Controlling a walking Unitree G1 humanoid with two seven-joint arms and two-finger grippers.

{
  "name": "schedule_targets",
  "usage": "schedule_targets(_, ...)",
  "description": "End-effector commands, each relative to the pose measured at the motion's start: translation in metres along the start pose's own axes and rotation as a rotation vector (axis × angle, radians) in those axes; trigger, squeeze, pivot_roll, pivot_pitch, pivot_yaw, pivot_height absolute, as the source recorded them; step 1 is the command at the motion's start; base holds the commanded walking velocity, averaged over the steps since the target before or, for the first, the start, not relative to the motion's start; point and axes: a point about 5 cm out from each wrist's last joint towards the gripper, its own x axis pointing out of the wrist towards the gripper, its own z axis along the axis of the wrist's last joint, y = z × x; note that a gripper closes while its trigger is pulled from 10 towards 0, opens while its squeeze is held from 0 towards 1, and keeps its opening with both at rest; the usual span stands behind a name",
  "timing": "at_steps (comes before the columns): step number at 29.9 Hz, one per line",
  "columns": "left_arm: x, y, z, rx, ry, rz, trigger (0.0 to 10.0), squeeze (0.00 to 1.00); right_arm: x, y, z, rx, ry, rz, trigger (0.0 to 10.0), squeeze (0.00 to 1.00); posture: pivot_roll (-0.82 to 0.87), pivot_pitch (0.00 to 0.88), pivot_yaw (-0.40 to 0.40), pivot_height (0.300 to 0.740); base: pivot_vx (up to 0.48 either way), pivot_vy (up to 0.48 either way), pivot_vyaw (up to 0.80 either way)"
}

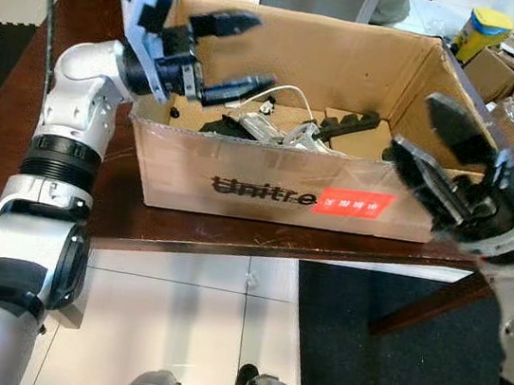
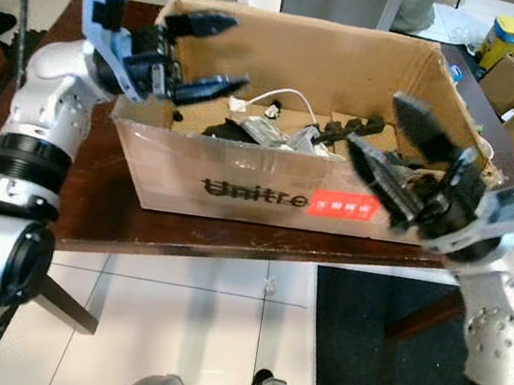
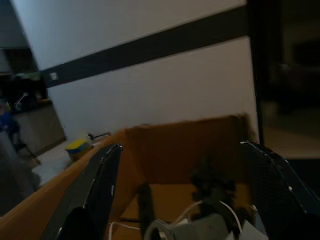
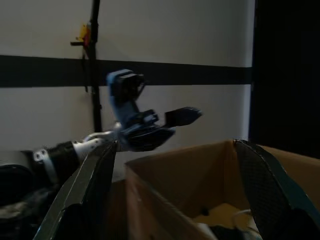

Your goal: Picking trash to rubbish bin

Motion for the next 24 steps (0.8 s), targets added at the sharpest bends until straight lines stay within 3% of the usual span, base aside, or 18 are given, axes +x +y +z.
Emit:
schedule_targets(1,0.000,0.003,-0.002,-0.052,-0.036,0.055,10.0,0.00,0.003,0.010,-0.002,0.039,-0.014,0.038,10.0,0.00,0.08,0.088,-0.021,0.740,0.000,0.000,0.00)
schedule_targets(6,-0.009,0.005,-0.005,-0.120,-0.090,0.130,10.0,0.00,0.010,0.016,-0.011,0.093,-0.010,0.070,10.0,0.00,0.09,0.100,-0.018,0.740,0.000,0.000,0.00)
schedule_targets(11,-0.014,0.005,-0.011,-0.140,-0.071,0.174,10.0,0.00,0.015,0.016,-0.018,0.122,0.001,0.091,10.0,0.00,0.11,0.103,-0.029,0.740,-0.200,0.000,0.00)
schedule_targets(24,-0.015,-0.012,-0.025,-0.185,-0.042,0.132,10.0,0.00,0.017,0.015,-0.032,0.161,0.031,0.086,10.0,0.00,0.12,0.102,-0.031,0.740,-0.366,0.000,0.00)
